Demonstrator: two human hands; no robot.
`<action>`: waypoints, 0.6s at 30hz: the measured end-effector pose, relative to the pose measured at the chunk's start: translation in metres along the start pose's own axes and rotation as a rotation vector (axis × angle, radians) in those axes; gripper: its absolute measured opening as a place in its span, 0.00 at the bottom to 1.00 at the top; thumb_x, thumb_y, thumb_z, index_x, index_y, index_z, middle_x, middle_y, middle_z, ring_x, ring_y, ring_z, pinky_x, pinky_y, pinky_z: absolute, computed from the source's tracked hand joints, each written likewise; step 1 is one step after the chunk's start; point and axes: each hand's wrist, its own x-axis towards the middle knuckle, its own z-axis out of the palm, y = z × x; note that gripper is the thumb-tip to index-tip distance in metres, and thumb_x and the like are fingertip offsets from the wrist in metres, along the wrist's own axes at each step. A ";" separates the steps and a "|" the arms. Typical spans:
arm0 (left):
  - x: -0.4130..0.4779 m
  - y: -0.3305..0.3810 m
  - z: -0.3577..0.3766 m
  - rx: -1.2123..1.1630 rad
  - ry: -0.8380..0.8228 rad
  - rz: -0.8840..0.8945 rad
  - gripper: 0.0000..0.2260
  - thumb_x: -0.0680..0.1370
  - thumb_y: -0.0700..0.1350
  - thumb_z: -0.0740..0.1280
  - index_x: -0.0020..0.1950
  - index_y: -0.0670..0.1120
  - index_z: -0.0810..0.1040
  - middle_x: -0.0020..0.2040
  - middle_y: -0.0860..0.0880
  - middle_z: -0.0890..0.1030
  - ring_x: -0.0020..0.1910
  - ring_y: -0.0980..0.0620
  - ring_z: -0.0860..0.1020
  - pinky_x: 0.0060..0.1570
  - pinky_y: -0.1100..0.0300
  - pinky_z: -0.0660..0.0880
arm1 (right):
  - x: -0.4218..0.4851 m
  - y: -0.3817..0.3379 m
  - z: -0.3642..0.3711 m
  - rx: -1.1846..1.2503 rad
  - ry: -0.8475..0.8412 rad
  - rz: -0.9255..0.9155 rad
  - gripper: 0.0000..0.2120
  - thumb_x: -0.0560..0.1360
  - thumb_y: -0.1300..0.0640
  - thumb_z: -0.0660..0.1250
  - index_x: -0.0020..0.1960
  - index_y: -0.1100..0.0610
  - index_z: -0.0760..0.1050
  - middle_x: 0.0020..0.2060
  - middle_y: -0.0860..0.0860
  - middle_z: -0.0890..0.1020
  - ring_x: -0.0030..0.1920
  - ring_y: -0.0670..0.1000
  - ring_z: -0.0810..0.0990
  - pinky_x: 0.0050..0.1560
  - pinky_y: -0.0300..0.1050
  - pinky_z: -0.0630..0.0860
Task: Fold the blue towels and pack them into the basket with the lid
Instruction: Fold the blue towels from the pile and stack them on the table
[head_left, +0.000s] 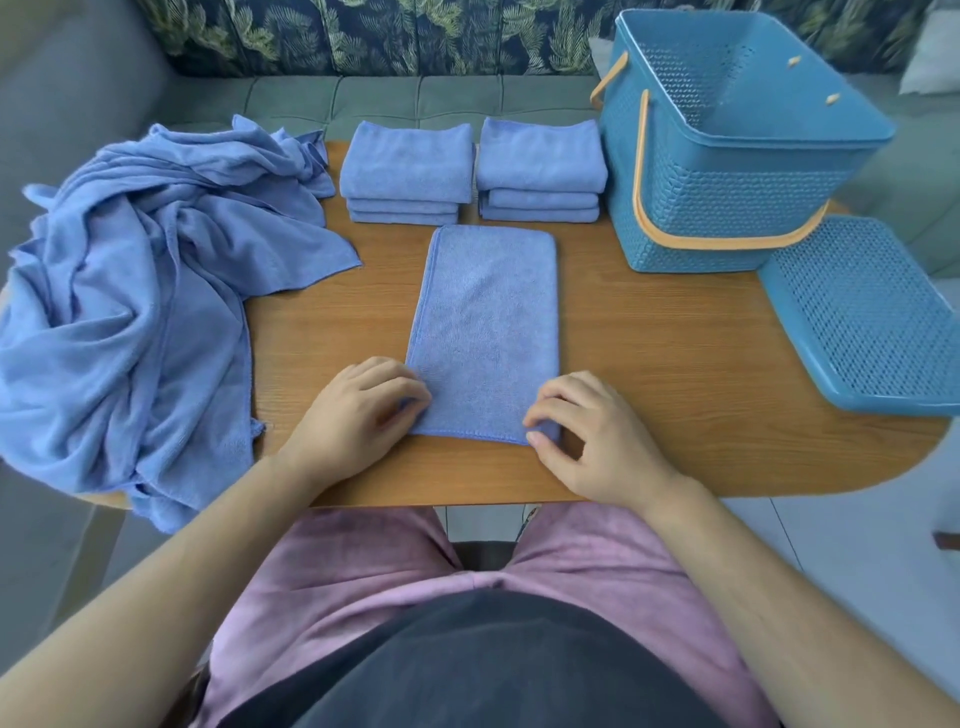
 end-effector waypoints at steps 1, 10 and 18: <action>-0.002 0.000 -0.002 -0.041 -0.016 -0.008 0.05 0.80 0.44 0.69 0.50 0.46 0.84 0.52 0.52 0.82 0.54 0.50 0.80 0.51 0.48 0.76 | -0.004 0.001 -0.002 0.018 -0.025 0.003 0.08 0.72 0.58 0.74 0.51 0.53 0.82 0.52 0.45 0.79 0.55 0.51 0.76 0.58 0.53 0.73; -0.013 -0.008 -0.011 -0.212 -0.143 -0.092 0.16 0.78 0.54 0.70 0.59 0.45 0.84 0.58 0.50 0.81 0.63 0.52 0.78 0.64 0.50 0.74 | -0.009 0.008 -0.009 0.051 -0.062 0.054 0.11 0.76 0.56 0.73 0.57 0.47 0.84 0.56 0.39 0.80 0.58 0.48 0.76 0.62 0.53 0.72; -0.013 0.010 -0.010 -0.105 -0.053 -0.146 0.14 0.81 0.53 0.66 0.55 0.44 0.84 0.55 0.52 0.83 0.56 0.53 0.81 0.57 0.54 0.76 | -0.011 -0.007 -0.002 0.044 0.077 0.120 0.11 0.78 0.64 0.69 0.59 0.56 0.79 0.53 0.46 0.82 0.53 0.47 0.80 0.57 0.46 0.74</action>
